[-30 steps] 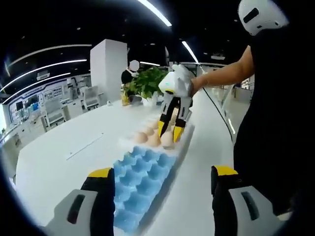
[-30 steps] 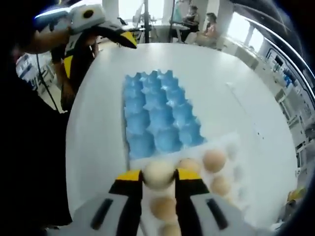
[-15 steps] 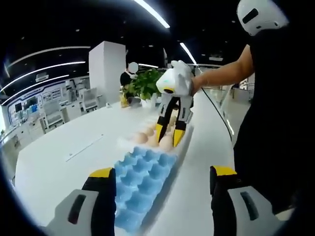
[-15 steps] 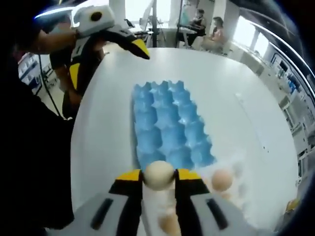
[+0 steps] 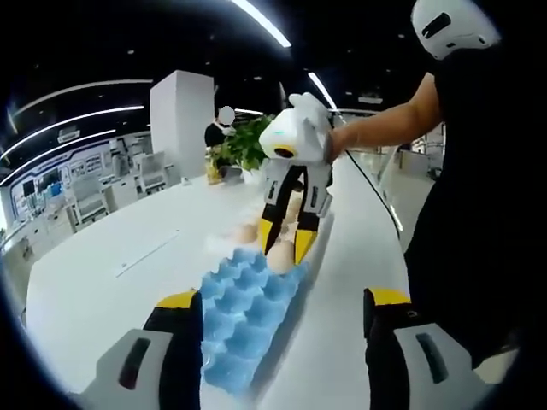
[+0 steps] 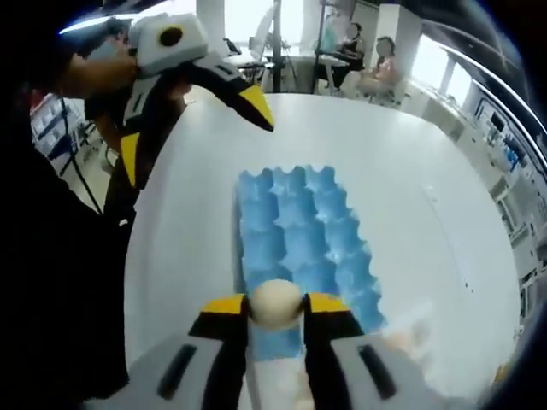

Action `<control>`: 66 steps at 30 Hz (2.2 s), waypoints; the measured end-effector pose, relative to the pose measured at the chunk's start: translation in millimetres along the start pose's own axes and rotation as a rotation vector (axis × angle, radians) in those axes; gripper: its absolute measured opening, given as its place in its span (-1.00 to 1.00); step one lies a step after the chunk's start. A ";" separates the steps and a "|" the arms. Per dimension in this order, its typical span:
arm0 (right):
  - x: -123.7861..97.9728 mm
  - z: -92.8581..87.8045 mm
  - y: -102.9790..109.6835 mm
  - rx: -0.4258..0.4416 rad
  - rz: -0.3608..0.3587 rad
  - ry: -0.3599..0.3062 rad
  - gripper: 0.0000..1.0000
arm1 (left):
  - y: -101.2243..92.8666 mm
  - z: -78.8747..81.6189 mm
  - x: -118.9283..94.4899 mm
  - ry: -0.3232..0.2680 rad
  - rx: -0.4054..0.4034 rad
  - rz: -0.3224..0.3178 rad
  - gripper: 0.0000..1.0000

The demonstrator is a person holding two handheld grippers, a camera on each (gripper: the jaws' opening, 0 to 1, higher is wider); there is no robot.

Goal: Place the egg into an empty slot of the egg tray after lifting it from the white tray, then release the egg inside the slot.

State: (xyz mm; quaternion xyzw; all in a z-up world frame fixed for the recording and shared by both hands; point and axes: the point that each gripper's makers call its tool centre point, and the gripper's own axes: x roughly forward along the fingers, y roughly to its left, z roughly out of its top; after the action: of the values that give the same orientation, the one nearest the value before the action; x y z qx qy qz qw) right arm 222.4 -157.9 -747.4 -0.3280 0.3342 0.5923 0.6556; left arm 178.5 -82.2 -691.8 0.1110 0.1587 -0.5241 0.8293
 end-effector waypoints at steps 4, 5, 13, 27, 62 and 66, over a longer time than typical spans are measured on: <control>5.8 10.3 0.7 -0.004 0.007 -0.005 -0.51 | 2.6 -1.4 -3.6 -0.006 -0.001 0.000 0.54; 7.1 12.3 1.3 -0.005 0.009 -0.005 -0.51 | 3.0 -2.0 -4.2 -0.005 0.000 0.001 0.53; 20.8 34.4 5.8 -0.034 0.028 -0.011 -0.51 | 8.8 -6.8 -13.3 -0.008 -0.002 0.006 0.54; 44.6 62.6 13.5 -0.079 0.065 -0.016 -0.51 | 16.8 -13.9 -22.9 -0.005 -0.002 0.021 0.53; 101.6 105.0 24.3 -0.098 0.144 -0.057 -0.50 | 22.4 -22.7 -32.9 -0.006 -0.006 0.035 0.45; 104.9 104.8 23.7 -0.090 0.146 -0.060 -0.50 | 22.9 -22.1 -34.1 -0.013 -0.008 0.038 0.44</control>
State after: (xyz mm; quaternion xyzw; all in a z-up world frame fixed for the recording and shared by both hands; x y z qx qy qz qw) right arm 211.9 -10.9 -776.1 -0.3138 0.3107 0.6625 0.6050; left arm 182.3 -36.3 -698.9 0.1073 0.1533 -0.5083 0.8406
